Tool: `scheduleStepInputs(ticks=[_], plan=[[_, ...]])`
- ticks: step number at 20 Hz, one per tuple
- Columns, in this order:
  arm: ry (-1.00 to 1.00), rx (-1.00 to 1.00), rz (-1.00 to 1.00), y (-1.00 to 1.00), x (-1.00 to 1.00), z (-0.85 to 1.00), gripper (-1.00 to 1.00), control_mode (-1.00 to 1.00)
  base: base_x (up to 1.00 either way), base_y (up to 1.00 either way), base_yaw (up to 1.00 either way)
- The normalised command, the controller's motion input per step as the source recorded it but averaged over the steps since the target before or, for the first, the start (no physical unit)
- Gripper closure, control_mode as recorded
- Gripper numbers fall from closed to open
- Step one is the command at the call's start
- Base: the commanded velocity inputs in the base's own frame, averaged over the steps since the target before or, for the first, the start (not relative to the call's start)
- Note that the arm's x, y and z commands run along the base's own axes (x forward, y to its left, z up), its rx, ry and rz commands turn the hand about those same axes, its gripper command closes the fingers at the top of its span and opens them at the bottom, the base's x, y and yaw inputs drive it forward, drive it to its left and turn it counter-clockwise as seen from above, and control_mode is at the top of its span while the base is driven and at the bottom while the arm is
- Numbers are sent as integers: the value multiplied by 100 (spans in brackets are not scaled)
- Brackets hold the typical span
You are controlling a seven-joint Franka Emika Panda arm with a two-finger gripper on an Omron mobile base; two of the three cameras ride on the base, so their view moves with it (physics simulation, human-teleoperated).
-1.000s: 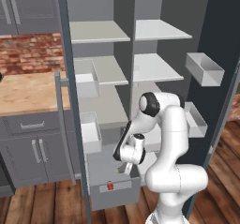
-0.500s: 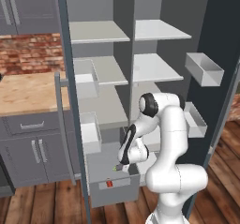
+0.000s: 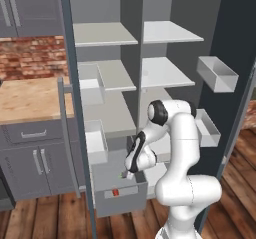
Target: Take the carrot and eggplant from the fridge shelf and place them in the freezer drawer to begin freezing them.
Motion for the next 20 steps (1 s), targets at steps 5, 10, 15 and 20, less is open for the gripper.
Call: scheduleStepInputs(ticks=[5,10,15,20], plan=[[6,0,0,33,-23,-35,-100,-100,0,0,0],[0,0,0,23,-33,-27,-100,-100,0,0,0],[0,0,0,20,-54,-18,-100,-100,0,0,0],[0,2,0,15,-77,-6,-100,-100,0,0,0]])
